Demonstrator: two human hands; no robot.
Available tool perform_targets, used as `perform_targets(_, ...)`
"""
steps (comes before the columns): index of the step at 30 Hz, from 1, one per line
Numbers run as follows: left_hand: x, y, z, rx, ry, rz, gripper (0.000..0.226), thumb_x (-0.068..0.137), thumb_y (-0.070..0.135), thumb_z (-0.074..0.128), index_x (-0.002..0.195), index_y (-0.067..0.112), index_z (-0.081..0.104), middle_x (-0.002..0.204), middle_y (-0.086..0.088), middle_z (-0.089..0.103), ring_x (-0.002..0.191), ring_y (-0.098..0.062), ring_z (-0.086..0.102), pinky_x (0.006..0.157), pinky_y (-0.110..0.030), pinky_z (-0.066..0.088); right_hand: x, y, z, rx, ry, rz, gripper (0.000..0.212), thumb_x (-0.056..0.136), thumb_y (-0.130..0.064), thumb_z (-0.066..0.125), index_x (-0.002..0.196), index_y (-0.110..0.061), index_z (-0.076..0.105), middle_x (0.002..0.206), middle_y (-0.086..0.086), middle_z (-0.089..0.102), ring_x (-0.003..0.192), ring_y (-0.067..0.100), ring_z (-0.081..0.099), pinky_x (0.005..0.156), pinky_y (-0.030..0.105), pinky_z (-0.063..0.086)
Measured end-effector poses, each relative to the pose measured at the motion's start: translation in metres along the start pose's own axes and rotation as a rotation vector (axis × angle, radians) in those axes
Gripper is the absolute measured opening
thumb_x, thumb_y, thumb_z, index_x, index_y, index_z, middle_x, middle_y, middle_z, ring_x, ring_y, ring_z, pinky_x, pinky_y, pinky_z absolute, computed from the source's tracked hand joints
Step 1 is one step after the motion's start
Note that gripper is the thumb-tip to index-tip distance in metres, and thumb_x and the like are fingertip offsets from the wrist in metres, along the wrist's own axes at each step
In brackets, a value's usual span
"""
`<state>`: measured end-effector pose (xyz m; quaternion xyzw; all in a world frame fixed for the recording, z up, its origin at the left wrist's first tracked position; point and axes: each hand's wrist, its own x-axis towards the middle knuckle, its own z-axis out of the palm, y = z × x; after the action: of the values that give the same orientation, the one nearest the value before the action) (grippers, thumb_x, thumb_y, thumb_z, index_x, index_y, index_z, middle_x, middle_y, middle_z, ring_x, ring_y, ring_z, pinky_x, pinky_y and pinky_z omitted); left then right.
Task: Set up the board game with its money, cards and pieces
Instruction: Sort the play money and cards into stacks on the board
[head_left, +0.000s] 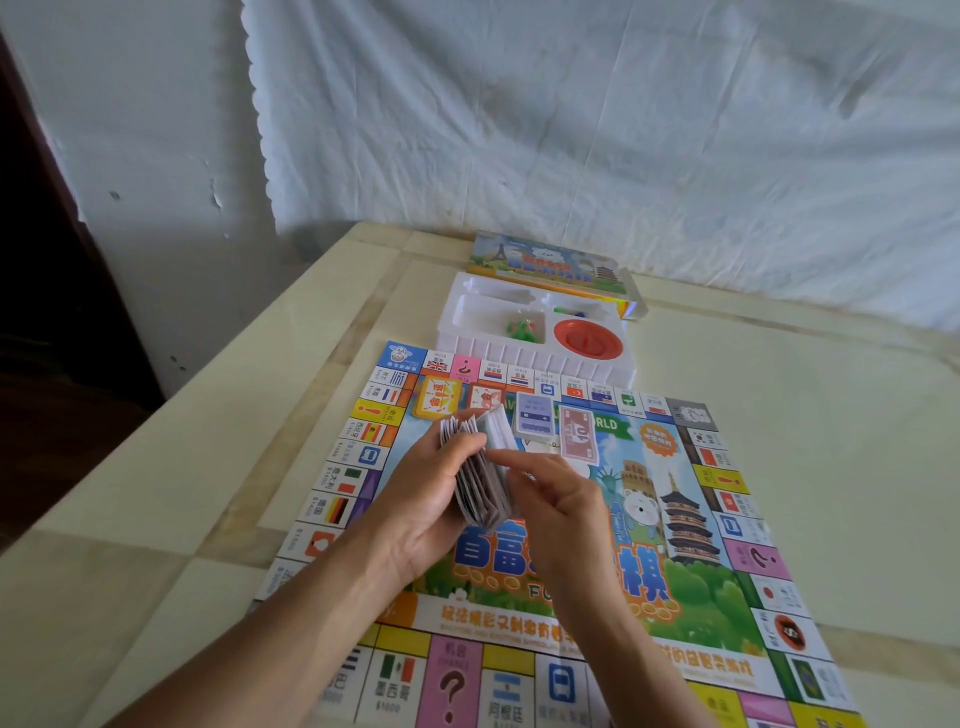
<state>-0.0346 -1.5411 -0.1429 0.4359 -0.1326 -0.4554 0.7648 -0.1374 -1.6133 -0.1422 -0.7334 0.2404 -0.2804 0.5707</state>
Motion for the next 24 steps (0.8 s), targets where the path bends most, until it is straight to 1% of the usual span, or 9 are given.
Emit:
perform_targets(2,0.0,0.0,0.0,0.001,0.0,0.007,0.03,0.094,0.013,0.051,0.122,0.009,0.058,0.101,-0.023,0.062,0.087,-0.031,0.063,0.066,-0.041,0.056,0.0,0.0,0.0,-0.003,-0.002,0.0,0.041,0.092,0.0,0.052,0.09,-0.036,0.073,0.099,-0.001,0.068,0.087,0.014,0.065,0.073,0.024,0.053)
perform_targets(6,0.0,0.0,0.0,0.013,-0.005,0.026,0.027,0.094,0.011,0.049,0.119,0.012,0.06,0.093,-0.017,0.068,0.081,-0.027,0.066,0.062,-0.04,0.056,-0.001,-0.001,0.001,-0.022,0.004,0.005,0.043,0.092,-0.002,0.053,0.087,-0.04,0.074,0.099,-0.003,0.068,0.088,0.015,0.066,0.075,0.028,0.055)
perform_targets(8,0.0,0.001,0.001,0.019,0.005,0.023,0.027,0.095,0.01,0.048,0.119,0.012,0.061,0.092,-0.017,0.067,0.082,-0.028,0.065,0.065,-0.041,0.055,-0.002,-0.003,0.0,-0.009,0.005,0.018,0.04,0.092,-0.003,0.053,0.09,-0.037,0.074,0.098,0.002,0.069,0.079,0.01,0.067,0.067,0.023,0.054)
perform_targets(10,0.0,0.001,0.001,0.014,0.011,0.013,0.028,0.094,0.011,0.047,0.119,0.011,0.06,0.096,-0.019,0.065,0.086,-0.031,0.063,0.069,-0.044,0.054,-0.003,-0.007,-0.001,0.025,0.012,0.051,0.033,0.093,-0.004,0.053,0.094,-0.029,0.073,0.091,0.01,0.07,0.057,0.002,0.06,0.051,0.013,0.044)
perform_targets(11,0.001,0.001,0.0,0.009,0.016,0.007,0.028,0.094,0.012,0.047,0.12,0.011,0.06,0.098,-0.02,0.064,0.087,-0.031,0.063,0.07,-0.044,0.054,-0.003,-0.008,-0.002,0.037,0.022,0.061,0.031,0.093,-0.004,0.052,0.095,-0.027,0.073,0.086,0.012,0.07,0.052,0.003,0.054,0.047,0.013,0.04)
perform_targets(13,0.001,0.001,0.0,-0.003,0.015,-0.001,0.029,0.094,0.012,0.047,0.12,0.011,0.06,0.099,-0.02,0.063,0.088,-0.03,0.062,0.072,-0.044,0.054,-0.002,-0.007,-0.002,0.055,0.043,0.059,0.031,0.093,-0.005,0.052,0.092,-0.029,0.073,0.079,0.018,0.069,0.053,0.016,0.052,0.047,0.023,0.04)
perform_targets(16,0.001,0.001,0.0,-0.018,-0.006,-0.001,0.026,0.093,0.012,0.048,0.116,0.01,0.062,0.1,-0.02,0.063,0.087,-0.029,0.062,0.074,-0.045,0.052,-0.001,-0.007,-0.001,0.072,0.068,0.063,0.033,0.093,-0.004,0.051,0.089,-0.028,0.073,0.077,0.018,0.069,0.066,0.04,0.057,0.059,0.046,0.049)
perform_targets(19,0.0,0.002,0.0,-0.036,-0.038,0.004,0.024,0.093,0.011,0.047,0.11,0.012,0.065,0.095,-0.016,0.068,0.084,-0.026,0.065,0.072,-0.042,0.054,-0.001,-0.009,-0.003,0.095,0.075,0.093,0.03,0.093,-0.004,0.051,0.087,-0.023,0.072,0.078,0.005,0.072,0.077,0.03,0.066,0.072,0.044,0.055)
perform_targets(24,-0.001,0.003,0.0,-0.039,-0.087,-0.006,0.025,0.093,0.012,0.048,0.108,0.015,0.067,0.094,-0.014,0.07,0.083,-0.025,0.067,0.069,-0.038,0.055,-0.002,-0.012,-0.003,0.102,0.03,0.104,0.02,0.092,-0.01,0.055,0.083,-0.019,0.072,0.078,-0.001,0.071,0.071,0.009,0.064,0.069,0.028,0.054)
